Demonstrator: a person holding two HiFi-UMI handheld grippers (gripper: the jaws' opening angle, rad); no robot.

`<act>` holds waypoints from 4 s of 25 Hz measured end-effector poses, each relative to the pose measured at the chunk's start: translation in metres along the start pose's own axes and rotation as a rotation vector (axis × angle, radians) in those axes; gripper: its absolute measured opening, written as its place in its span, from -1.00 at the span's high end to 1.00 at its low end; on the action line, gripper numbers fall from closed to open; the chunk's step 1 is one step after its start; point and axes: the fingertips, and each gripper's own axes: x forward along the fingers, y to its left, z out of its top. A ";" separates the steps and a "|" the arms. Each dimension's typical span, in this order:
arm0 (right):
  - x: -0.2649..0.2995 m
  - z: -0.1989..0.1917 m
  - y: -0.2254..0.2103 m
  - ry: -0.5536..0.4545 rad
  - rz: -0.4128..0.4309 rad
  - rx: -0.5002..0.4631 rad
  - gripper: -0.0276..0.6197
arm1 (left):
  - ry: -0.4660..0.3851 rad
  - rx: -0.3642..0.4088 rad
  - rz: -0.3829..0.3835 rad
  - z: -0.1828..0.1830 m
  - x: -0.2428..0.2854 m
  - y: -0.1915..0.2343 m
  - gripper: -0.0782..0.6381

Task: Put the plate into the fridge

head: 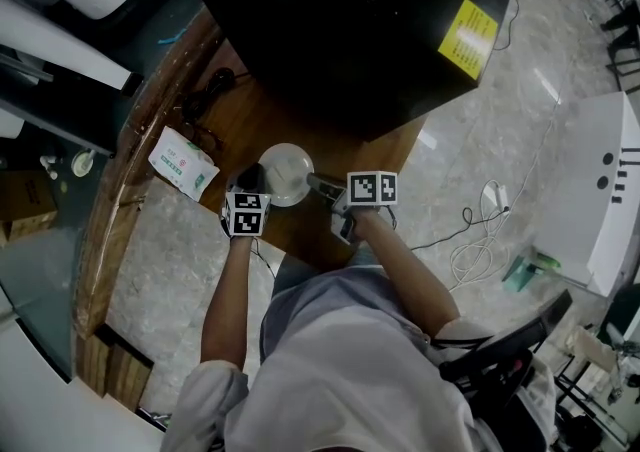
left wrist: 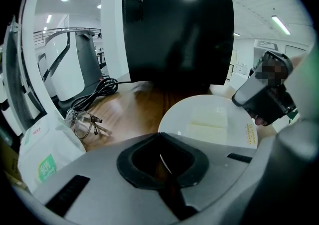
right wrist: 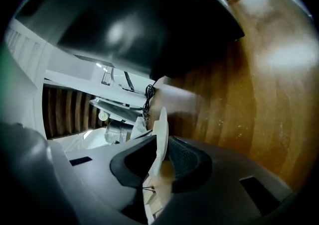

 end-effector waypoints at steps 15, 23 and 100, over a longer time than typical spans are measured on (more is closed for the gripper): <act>0.019 -0.010 -0.013 0.058 -0.120 -0.059 0.81 | -0.020 0.024 0.069 0.005 -0.002 -0.006 0.73; -0.018 -0.003 -0.018 0.038 -0.172 -0.106 0.82 | -0.026 -0.004 0.138 0.025 -0.010 -0.037 0.73; -0.534 0.491 -0.011 0.395 0.387 -0.280 0.82 | -0.580 -0.357 0.581 0.595 0.016 -0.507 0.73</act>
